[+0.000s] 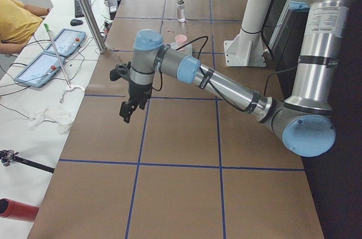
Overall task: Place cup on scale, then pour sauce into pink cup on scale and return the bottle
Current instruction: 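Reach the right gripper to the glass sauce bottle and grasp it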
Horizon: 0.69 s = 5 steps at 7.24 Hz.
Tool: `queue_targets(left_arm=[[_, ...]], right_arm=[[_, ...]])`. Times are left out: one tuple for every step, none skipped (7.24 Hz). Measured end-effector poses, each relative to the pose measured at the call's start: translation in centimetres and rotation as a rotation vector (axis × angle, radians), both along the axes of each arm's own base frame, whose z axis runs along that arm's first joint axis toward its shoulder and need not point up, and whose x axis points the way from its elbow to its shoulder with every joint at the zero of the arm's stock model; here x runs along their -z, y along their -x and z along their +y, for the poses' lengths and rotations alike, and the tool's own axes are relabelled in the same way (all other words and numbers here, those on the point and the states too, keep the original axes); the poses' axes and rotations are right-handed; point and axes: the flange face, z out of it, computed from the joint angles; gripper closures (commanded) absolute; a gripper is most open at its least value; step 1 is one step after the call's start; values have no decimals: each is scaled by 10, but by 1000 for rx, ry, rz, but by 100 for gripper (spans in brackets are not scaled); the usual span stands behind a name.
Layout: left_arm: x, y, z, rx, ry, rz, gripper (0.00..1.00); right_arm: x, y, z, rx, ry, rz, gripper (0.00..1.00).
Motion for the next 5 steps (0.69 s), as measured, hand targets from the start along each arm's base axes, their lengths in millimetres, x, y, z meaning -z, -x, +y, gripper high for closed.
queue_targets(left_arm=[[-17, 5, 11, -5, 12, 19, 0], [-23, 5, 18, -4, 19, 45, 0], [-28, 2, 25, 11, 40, 74, 0], [-34, -1, 31, 37, 71, 96, 0], [-38, -6, 35, 53, 95, 113, 0]], right_arm=[[-2, 21, 17, -27, -25, 15, 0], [-11, 43, 37, -63, -70, 24, 0], [-28, 62, 52, -93, -121, 27, 0], [-52, 80, 58, -118, -166, 15, 0], [-73, 93, 59, -136, -200, -8, 0]])
